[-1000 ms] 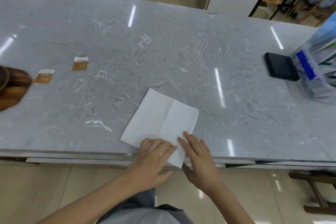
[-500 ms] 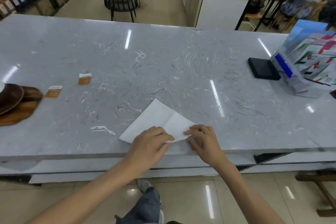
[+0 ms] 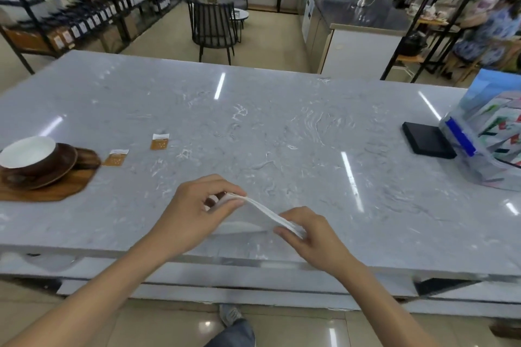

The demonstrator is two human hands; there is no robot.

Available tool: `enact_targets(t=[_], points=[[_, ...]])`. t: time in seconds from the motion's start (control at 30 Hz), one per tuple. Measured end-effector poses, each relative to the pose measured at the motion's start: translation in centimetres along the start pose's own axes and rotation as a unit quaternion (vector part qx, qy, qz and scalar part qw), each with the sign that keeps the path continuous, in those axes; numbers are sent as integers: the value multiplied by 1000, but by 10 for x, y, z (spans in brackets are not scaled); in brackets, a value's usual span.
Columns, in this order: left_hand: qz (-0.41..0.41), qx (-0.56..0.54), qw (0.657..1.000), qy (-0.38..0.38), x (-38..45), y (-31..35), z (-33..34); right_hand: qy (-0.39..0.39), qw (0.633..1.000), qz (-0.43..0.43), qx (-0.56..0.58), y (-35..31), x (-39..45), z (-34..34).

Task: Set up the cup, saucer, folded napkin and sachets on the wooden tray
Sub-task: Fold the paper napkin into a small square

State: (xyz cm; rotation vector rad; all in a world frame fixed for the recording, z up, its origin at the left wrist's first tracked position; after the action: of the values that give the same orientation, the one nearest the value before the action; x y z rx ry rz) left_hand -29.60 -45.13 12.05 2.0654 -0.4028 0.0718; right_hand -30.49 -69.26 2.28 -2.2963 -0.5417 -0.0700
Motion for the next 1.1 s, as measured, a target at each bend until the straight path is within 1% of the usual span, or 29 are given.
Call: enact_targets(t=[0.17, 0.27, 0.33, 0.4, 0.47, 0.57, 0.63, 0.67, 0.73, 0.8, 0.93, 1.03, 1.1], points=[[-12, -1, 1000, 8, 7, 0, -40, 20, 995, 19, 98, -7, 11, -26], [-24, -27, 999, 2, 20, -7, -62, 43, 975, 43, 214, -8, 21, -48], [-41, -54, 998, 1, 33, -19, -71, 61, 964, 61, 251, -3, 31, -58], [-75, -103, 992, -21, 51, -38, -71, 60, 959, 84, 264, 7, 45, -63], [-129, -149, 979, -53, 74, -66, -63, 32, 954, 130, 269, 23, 64, -62], [-196, -129, 967, -97, 112, -113, -43, -27, 953, 201, 224, 52, 101, -56], [-238, -109, 958, -120, 131, -142, -28, -57, 959, 223, 168, 68, 125, -48], [-246, -88, 957, -125, 141, -153, -22, -68, 959, 232, 149, 76, 136, -45], [-230, -31, 966, -110, 155, -165, -15, -77, 956, 248, 138, 86, 151, -39], [-198, 20, 976, -92, 166, -169, -15, -70, 957, 248, 135, 92, 162, -39], [-126, 102, 983, -88, 150, -158, -19, -48, 970, 214, 105, 88, 155, -41], [-84, 108, 989, -48, 118, -147, -20, -22, 976, 186, 115, 83, 128, -37], [-68, 104, 991, -41, 95, -142, -16, -12, 974, 181, 132, 82, 105, -32]])
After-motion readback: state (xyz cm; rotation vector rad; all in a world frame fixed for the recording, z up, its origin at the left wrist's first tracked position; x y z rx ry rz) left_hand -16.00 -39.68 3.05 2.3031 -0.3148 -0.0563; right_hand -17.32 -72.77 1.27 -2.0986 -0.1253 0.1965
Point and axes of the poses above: each hand's wrist, its own x-axis towards the middle knuckle, its own z-axis out of the palm, y = z × x, the point moved 5 cm from there along x, towards the middle knuckle, and after that the axes turned 3 degrees about -z, right-handed, at the moved point
